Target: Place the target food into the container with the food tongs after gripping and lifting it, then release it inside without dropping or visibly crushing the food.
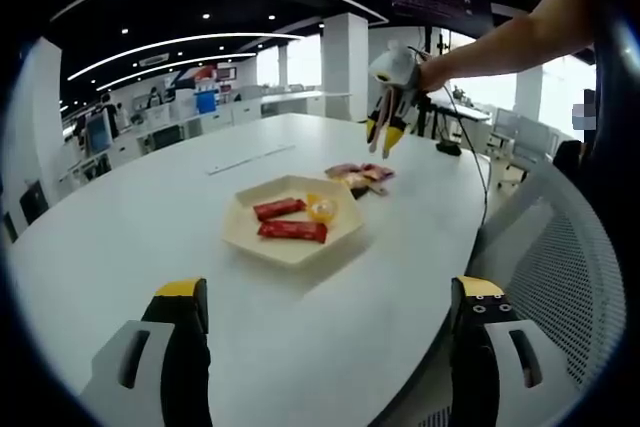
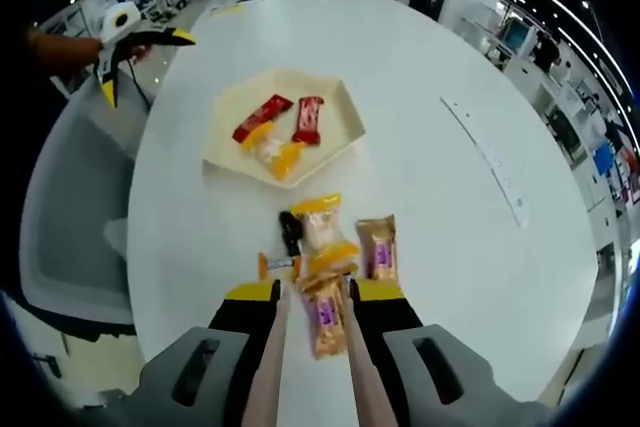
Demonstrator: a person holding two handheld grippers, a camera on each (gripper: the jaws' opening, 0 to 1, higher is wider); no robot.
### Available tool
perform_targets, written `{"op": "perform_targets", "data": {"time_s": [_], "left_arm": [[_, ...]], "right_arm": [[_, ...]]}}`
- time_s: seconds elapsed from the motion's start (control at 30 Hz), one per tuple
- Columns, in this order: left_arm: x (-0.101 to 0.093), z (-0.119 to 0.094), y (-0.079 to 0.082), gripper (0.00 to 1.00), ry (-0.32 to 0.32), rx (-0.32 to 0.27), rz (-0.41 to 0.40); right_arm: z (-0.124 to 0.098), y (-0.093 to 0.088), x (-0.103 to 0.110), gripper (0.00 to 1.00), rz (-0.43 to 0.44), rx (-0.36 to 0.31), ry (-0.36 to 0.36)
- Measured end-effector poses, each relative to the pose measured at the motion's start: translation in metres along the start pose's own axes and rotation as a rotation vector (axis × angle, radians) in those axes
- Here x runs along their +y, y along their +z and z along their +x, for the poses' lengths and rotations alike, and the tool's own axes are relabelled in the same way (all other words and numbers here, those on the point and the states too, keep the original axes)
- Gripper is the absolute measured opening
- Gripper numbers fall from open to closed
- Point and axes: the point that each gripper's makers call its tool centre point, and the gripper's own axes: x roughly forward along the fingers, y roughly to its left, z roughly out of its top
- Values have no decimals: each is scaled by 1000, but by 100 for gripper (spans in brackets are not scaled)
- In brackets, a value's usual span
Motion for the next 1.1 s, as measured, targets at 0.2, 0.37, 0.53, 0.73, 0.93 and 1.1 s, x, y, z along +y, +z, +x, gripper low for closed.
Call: {"op": "perform_targets", "data": {"time_s": [0.2,0.37,0.53,0.73,0.93,1.1], "left_arm": [[0,0,-1,98,-1,4,-3],[0,1,-2,98,-1,7,-5],[0,1,-2,98,-2,10,-6],[0,1,-3,97,-4,16,-4],[1,1,-3,97,0,14,-6],[1,1,-3,97,1,16,-4]], "right_arm": [[5,-4,-1,27,1,2,-1],[9,-13,-3,27,5,10,-1],[14,-17,-4,27,-9,3,-13],[24,-21,-6,27,-20,14,-12],[29,-35,-10,27,0,35,-22],[32,-36,-12,27,4,33,-24]]}}
